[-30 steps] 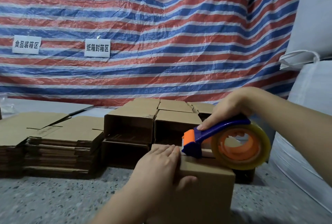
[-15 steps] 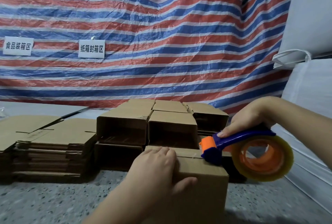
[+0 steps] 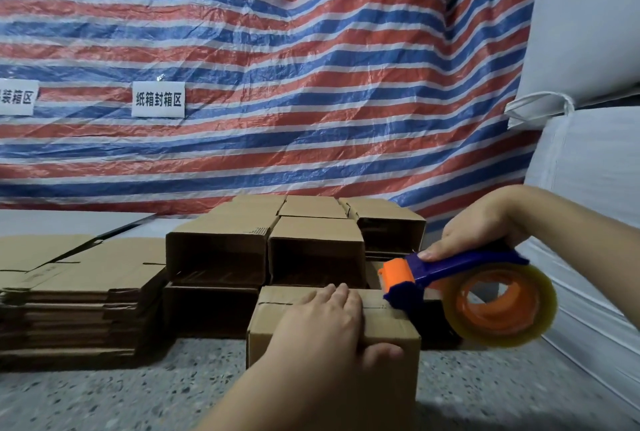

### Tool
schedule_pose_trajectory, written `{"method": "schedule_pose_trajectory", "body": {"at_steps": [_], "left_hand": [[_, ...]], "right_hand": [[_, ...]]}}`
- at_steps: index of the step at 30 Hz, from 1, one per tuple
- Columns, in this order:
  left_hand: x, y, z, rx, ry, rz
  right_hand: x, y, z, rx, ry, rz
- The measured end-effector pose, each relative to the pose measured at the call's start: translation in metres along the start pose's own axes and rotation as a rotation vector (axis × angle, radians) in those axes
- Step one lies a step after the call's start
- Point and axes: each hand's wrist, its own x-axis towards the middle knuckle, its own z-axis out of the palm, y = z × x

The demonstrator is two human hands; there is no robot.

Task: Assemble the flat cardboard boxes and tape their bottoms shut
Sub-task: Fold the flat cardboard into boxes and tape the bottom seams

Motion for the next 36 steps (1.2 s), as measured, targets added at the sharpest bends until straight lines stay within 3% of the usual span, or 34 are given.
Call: {"method": "schedule_pose_trajectory", "body": {"at_steps": [8,12,16,25,28,33,36], "left_hand": [[-0.004,0.002,0.0,-0.019,0.044,0.017],[-0.008,0.003,-0.011,-0.022,-0.013,0.042],[0.0,0.019,-0.024,-0.031,0.058,0.101],[0.009,0.032,-0.012,-0.041,0.035,0.142],[0.009,0.031,-0.009,-0.054,0.065,0.155],[0.01,0.031,-0.003,-0.045,0.125,0.177],[0.011,0.03,-0.002,-0.025,0.156,0.182]], "right_hand": [[-0.003,0.023,0.006,-0.076,0.017,0.088],[0.005,0.023,0.017,-0.05,0.036,0.056],[0.009,0.029,0.021,0.004,0.01,0.038],[-0.002,0.054,0.007,0.122,-0.02,-0.038],[-0.019,0.048,0.003,0.001,0.01,0.033],[-0.021,0.012,0.025,-0.372,0.196,0.183],[-0.013,-0.004,0.039,-0.429,0.259,0.181]]}}
